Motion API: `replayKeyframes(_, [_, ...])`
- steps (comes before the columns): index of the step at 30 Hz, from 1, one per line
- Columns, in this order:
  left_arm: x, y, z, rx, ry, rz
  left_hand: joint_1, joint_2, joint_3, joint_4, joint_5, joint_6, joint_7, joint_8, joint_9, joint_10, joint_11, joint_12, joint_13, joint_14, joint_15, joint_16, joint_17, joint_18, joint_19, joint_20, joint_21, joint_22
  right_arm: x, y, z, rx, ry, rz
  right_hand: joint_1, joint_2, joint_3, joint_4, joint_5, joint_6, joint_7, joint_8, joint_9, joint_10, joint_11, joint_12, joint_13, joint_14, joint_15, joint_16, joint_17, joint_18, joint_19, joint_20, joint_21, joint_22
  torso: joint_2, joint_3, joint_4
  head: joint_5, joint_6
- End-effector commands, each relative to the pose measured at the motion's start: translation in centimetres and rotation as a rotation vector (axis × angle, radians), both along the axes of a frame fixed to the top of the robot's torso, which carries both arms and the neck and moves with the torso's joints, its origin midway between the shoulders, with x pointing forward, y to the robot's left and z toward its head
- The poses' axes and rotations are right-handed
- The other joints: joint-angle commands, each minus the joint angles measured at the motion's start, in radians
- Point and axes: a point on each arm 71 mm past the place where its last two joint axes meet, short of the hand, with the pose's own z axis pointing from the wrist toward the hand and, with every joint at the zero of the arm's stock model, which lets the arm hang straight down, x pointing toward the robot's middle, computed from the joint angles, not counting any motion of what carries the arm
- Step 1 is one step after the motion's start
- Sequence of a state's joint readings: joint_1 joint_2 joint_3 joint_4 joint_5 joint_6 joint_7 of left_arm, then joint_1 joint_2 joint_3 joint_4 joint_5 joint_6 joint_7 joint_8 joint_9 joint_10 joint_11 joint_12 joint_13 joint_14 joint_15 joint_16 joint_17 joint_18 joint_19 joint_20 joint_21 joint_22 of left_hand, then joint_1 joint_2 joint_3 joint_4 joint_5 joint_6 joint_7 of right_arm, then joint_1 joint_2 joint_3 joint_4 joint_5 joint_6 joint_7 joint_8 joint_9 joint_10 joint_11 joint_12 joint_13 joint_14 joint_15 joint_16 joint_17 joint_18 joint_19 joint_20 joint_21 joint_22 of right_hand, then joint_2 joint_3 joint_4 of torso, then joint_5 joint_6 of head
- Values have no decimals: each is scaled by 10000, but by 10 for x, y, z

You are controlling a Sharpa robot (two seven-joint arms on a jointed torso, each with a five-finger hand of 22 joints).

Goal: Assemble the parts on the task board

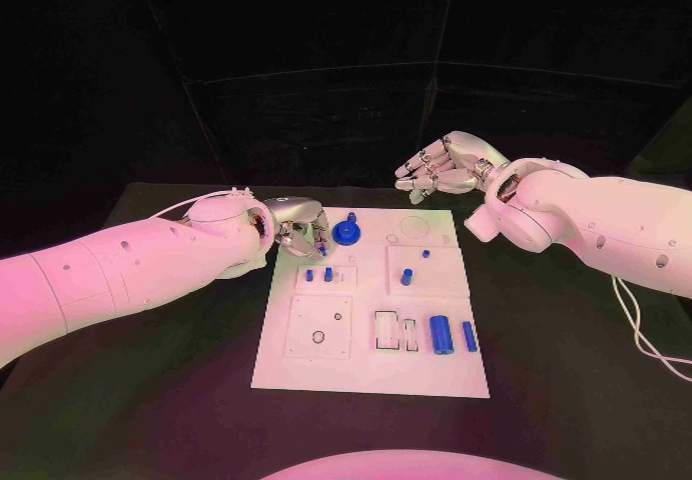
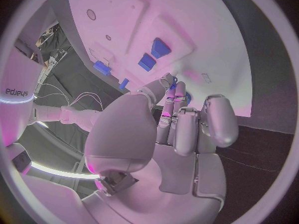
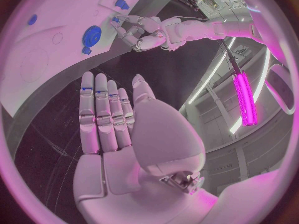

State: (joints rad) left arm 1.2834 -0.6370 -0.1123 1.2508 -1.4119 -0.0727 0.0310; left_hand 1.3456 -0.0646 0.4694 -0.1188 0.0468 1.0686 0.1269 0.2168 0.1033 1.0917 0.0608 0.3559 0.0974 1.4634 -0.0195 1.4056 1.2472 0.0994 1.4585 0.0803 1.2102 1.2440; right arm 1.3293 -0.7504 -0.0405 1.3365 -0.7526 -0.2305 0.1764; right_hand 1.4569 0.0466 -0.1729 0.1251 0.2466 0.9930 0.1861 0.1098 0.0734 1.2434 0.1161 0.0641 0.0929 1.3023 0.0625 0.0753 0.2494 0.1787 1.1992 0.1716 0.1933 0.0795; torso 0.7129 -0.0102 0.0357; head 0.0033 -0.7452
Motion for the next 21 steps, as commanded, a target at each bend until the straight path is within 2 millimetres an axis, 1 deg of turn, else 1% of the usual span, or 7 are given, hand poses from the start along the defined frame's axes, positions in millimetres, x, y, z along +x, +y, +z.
replayKeyframes(1, [-1, -2, -2, 34, 167, -73, -87, -35, 13, -7, 15, 22, 28, -63, 0, 80, 15, -34, -15, 413, -12, 3, -17, -158, -29, -20, -9, -11, 0, 1, 2, 58, -149, 17, -3, 95, -15, -42, 22, 44, 11, 51, -2, -71, 12, 40, -10, -59, 19, -66, -10, 53, 76, -19, -49, -17, 2, -1, 6, 10, -7])
replayKeyframes(8, [-1, -3, -3, 38, 181, -78, -95, -41, 11, -6, 15, 21, 28, -71, -1, 81, 16, -45, -17, 411, -11, 2, -20, -157, -31, -20, -13, -14, 0, 1, 2, 47, -116, 38, -3, 95, -15, -42, 22, 44, 11, 51, -2, -71, 12, 40, -10, -59, 19, -66, -10, 53, 76, -19, -49, -17, -7, 3, 0, 16, -6])
replayKeyframes(17, [0, -4, -4, 101, 254, -60, -113, -59, 8, -5, 14, 10, 26, -93, -5, 75, 20, -73, -23, 403, -8, -10, -45, -154, -38, -17, -25, -22, 0, 2, 2, 39, -91, 59, -3, 95, -15, -42, 22, 44, 11, 51, -2, -71, 12, 40, -10, -59, 19, -66, -10, 53, 76, -19, -49, -17, 7, -2, -1, 11, -6])
replayKeyframes(19, [0, -3, -4, 137, 286, -31, -145, -85, 2, 1, 14, -22, 34, -132, -15, 47, 32, -120, -36, 397, -1, -16, -60, -149, -49, -13, -49, -39, 0, 2, 2, 38, -89, 58, -3, 95, -15, -42, 22, 44, 11, 51, -2, -71, 12, 40, -10, -59, 19, -66, -10, 53, 76, -19, -49, -17, 2, 1, 3, 8, -9])
replayKeyframes(21, [0, -3, -5, 186, 334, 4, -266, -189, -31, 34, 7, -312, 111, -334, -93, -124, 110, -272, -88, 372, 47, -54, -137, -140, -80, 12, -121, -95, 0, 2, 2, 37, -89, 55, -3, 95, -15, -42, 22, 44, 11, 51, -2, -71, 12, 40, -10, -59, 19, -66, -10, 53, 76, -19, -49, -17, -2, 1, 2, 7, -14])
